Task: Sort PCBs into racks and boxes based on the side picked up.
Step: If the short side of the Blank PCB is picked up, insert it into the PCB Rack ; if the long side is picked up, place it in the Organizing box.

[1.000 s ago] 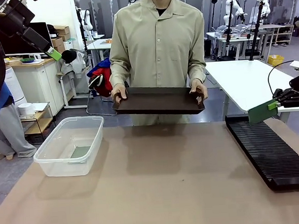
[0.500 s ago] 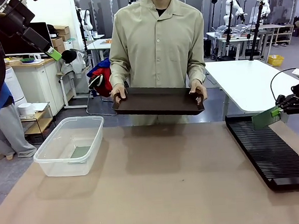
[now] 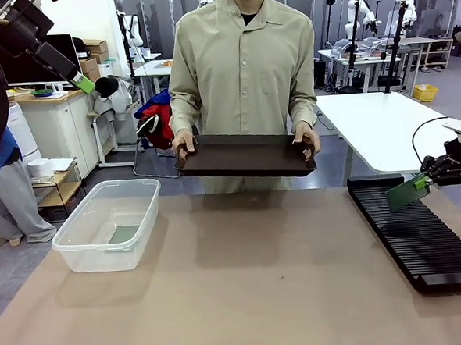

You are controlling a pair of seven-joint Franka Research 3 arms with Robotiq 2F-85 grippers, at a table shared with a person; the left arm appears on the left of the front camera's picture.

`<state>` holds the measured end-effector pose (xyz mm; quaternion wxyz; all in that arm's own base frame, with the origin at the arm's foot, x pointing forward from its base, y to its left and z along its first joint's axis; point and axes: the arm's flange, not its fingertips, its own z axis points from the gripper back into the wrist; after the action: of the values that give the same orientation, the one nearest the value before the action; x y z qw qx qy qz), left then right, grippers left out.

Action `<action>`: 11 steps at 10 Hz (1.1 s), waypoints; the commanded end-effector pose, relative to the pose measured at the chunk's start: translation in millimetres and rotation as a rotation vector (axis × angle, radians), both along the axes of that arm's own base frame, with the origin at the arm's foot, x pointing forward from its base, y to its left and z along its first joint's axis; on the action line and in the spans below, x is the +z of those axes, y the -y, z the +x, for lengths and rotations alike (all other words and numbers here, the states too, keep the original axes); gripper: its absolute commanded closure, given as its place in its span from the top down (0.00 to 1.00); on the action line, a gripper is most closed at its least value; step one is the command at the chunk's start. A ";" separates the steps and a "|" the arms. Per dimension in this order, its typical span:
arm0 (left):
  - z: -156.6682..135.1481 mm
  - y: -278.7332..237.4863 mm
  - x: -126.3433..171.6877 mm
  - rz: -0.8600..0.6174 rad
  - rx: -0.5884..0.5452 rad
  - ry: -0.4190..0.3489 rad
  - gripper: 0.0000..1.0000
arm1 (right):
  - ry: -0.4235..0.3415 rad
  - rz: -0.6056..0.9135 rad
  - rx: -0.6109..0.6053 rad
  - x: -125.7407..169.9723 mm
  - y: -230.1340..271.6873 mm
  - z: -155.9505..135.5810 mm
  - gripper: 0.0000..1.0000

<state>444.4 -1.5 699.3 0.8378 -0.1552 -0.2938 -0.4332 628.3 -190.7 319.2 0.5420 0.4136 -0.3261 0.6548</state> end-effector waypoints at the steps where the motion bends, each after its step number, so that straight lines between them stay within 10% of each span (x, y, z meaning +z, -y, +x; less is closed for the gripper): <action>1: -1.5 0.9 -0.8 0.002 -0.004 -0.005 1.00 | 0.010 -0.020 0.021 -3.7 -2.0 1.6 0.02; 11: -1.5 0.9 -0.8 0.002 -0.004 -0.005 1.00 | 0.014 0.035 -0.030 -26.4 -22.8 9.0 0.02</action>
<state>444.4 -1.5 699.3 0.8378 -0.1552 -0.2938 -0.4332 635.7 -177.3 300.2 0.5419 0.4138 -0.3268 0.6544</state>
